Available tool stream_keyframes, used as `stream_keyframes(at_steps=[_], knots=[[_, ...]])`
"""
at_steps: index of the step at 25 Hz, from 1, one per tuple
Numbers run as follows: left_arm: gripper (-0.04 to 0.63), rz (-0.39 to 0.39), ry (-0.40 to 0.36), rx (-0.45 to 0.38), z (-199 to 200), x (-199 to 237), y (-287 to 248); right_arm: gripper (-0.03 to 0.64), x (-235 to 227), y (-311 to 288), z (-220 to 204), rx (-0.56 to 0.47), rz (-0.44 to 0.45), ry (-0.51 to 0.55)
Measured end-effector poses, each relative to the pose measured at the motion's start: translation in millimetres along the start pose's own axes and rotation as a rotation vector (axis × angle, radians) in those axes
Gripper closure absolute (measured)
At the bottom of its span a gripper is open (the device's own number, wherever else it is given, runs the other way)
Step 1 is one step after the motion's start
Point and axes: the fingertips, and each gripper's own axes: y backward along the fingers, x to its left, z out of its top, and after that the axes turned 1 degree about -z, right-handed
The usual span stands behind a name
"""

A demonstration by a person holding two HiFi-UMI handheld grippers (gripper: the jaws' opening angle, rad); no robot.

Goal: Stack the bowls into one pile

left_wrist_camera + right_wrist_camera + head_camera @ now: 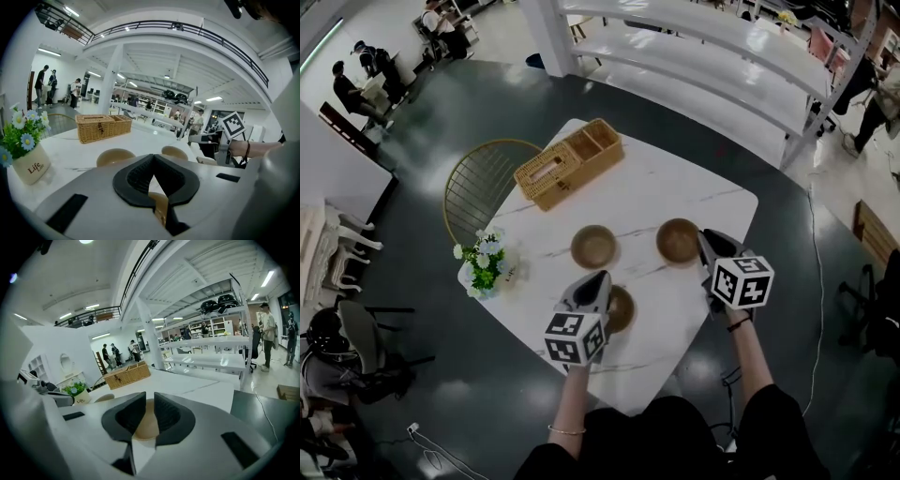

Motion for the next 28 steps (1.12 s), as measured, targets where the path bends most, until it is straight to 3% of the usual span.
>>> stream_keyframes(at_steps=[5,16,24,28], knots=[[0.580,-0.008,0.019,0.024,-0.9,11.0,-10.0,0.538,-10.8,-23.2,-12.3,0.065,-0.033,0.006],[0.580,-0.006,0.052,0.058,-5.9,19.9,-22.3,0.482,-33.1,-60.6,-35.8,0.179,-0.078,-0.026],[0.580,-0.002,0.061,0.064,-8.4,20.3,-24.7,0.484,-43.1,-68.5,-52.0,0.238,-0.119,-0.070],[0.580,-0.001,0.062,0.067,-9.9,23.1,-22.1,0.543,-43.5,-68.9,-57.6,0.267,-0.147,-0.078]])
